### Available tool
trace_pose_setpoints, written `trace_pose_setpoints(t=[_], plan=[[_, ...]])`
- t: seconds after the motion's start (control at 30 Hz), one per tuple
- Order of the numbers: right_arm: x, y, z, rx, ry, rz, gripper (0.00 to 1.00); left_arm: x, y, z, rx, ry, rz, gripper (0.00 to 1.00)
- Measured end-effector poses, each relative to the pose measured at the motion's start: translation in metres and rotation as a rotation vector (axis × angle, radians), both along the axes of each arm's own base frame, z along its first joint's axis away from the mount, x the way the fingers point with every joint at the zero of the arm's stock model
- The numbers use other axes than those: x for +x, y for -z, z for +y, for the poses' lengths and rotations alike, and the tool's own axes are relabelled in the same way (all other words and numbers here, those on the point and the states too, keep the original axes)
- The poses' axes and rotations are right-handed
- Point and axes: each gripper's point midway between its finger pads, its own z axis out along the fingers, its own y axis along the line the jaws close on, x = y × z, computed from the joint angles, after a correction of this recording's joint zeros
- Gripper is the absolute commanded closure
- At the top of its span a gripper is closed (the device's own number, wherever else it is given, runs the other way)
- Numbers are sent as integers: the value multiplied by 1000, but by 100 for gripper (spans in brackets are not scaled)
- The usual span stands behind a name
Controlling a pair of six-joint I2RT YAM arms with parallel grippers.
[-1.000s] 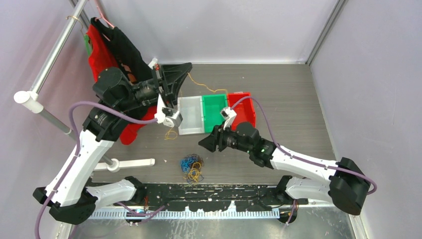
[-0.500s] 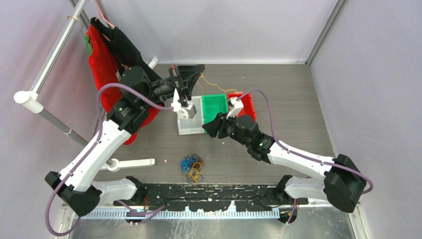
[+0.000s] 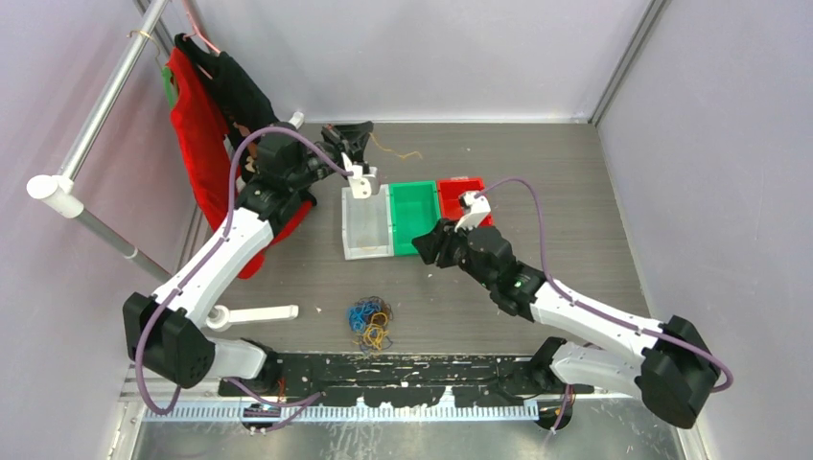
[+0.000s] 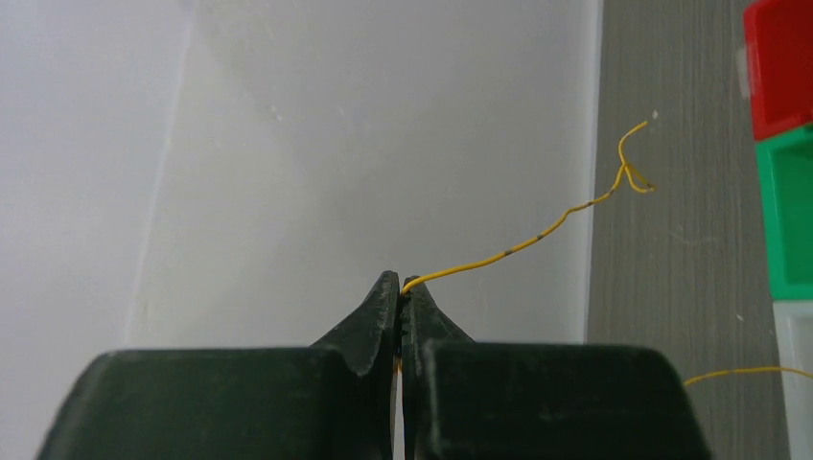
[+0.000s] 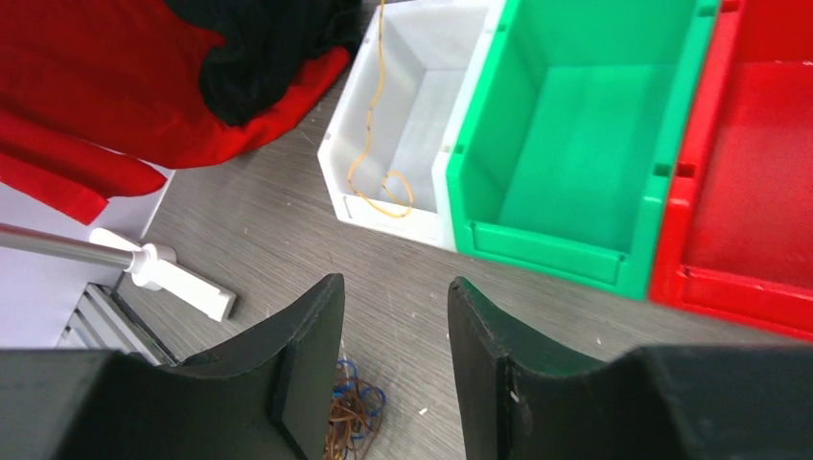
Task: Untangle the cables
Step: Place the cable in the bin.
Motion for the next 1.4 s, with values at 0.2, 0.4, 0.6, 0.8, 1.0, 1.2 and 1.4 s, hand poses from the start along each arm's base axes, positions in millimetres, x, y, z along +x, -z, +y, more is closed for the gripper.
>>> trace_pose_setpoints(t=[0.2, 0.4, 0.6, 0.8, 1.0, 1.2, 1.4], plan=[[-11, 11, -21, -36, 34, 21, 46, 17, 43, 22, 58, -66, 55, 100], [-16, 21, -39, -78, 74, 48, 46, -2, 81, 28, 163, -40, 87, 100], [-17, 26, -49, -103, 101, 64, 45, -26, 112, 37, 364, 14, 75, 100], [-17, 31, -53, -120, 108, 82, 45, -36, 144, 48, 514, 37, 99, 100], [-18, 34, -55, -132, 111, 93, 45, -39, 158, 49, 596, 68, 53, 100], [-18, 35, -56, -130, 114, 96, 45, -38, 183, 36, 660, 113, 58, 100], [-16, 35, -58, -128, 123, 96, 45, -36, 220, 6, 717, 172, 91, 100]])
